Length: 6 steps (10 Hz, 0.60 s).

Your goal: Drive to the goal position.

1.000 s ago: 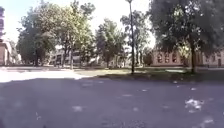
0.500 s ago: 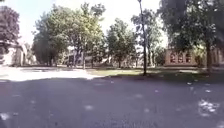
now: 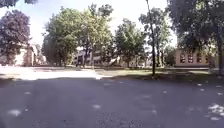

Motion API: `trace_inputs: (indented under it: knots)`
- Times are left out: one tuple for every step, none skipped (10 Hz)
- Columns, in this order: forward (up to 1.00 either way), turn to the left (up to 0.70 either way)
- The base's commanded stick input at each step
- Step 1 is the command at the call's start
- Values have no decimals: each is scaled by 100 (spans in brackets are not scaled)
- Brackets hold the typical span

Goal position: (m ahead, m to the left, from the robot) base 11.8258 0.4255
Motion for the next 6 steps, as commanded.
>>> trace_inputs:
  knots:
    - [0,70]
    - [0,70]
    - [0,70]
    - [0,70]
    - [0,70]
    - [0,70]
